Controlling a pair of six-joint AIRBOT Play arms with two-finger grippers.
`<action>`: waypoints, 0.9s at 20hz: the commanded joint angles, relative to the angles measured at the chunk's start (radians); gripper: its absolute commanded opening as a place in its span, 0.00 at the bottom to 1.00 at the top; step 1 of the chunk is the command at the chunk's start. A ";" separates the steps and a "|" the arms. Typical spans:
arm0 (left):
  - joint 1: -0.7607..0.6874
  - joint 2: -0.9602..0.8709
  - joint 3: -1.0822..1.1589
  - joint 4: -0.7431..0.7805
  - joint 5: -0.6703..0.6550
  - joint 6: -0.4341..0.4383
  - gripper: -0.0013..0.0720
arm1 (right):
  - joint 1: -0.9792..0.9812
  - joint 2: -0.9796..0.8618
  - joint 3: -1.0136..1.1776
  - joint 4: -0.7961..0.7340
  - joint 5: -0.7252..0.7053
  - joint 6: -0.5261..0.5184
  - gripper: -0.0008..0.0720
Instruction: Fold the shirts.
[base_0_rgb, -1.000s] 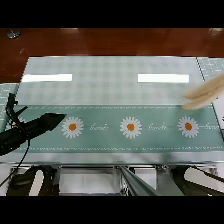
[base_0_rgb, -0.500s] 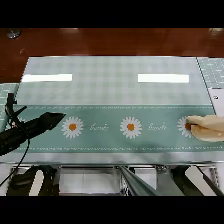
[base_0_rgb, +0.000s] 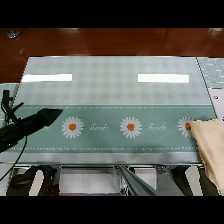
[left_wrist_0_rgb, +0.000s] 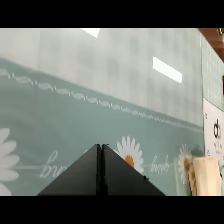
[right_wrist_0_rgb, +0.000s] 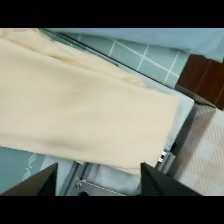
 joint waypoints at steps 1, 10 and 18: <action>0.001 -0.093 0.140 -0.001 0.066 0.042 0.05 | 0.007 -0.069 0.108 0.234 -0.128 -0.006 0.37; -0.369 -0.621 0.968 0.442 -0.069 -0.021 0.04 | 1.012 -0.367 0.331 0.407 -0.618 -0.149 0.04; -0.485 -0.742 0.714 0.926 -0.110 -0.426 0.05 | 1.188 -0.692 0.172 0.109 -0.598 0.122 0.04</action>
